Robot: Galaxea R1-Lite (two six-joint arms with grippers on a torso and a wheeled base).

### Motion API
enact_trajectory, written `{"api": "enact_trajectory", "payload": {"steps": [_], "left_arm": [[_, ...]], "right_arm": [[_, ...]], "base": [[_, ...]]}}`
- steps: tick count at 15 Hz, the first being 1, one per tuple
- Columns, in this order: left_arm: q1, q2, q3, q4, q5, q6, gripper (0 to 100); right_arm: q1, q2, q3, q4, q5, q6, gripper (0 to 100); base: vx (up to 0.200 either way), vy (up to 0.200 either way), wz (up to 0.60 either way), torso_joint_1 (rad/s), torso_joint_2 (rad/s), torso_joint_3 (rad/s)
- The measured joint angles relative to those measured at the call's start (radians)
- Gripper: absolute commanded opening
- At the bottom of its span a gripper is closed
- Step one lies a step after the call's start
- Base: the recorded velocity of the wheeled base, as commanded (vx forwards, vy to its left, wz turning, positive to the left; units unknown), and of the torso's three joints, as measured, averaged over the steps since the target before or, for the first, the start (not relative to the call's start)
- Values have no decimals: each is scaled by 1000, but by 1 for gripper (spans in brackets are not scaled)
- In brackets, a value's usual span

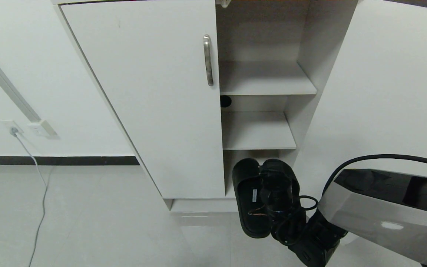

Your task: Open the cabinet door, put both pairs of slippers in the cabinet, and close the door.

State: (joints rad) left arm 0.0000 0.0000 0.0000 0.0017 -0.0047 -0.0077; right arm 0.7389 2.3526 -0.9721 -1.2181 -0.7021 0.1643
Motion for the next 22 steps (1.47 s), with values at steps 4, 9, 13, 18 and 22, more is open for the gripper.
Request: {"api": "enact_trajectory", "payload": {"steps": [4,9,13,18,22], "left_arm": [[0,0,0,0,0,-1,0],[0,0,0,0,0,-3,0],[0,0,0,0,0,-3,0],[0,0,0,0,0,-2,0],[0,0,0,1,0,-3,0]], "right_arm": [[-28,37,4,-175,2,-110,0],[-32,48,0,-180,0,-115,0],[-33,49,0,-180,-1,-121,0],[-29,49,-2,-180,-1,-121,0],[-30,50,-21,-166,3,-134,0]], "base": [[0,0,0,0,0,0],[80,0,0,3,2,-1],[200,0,0,1,2,2],[200,0,0,2,2,4],[50,0,0,2,2,2]]}}
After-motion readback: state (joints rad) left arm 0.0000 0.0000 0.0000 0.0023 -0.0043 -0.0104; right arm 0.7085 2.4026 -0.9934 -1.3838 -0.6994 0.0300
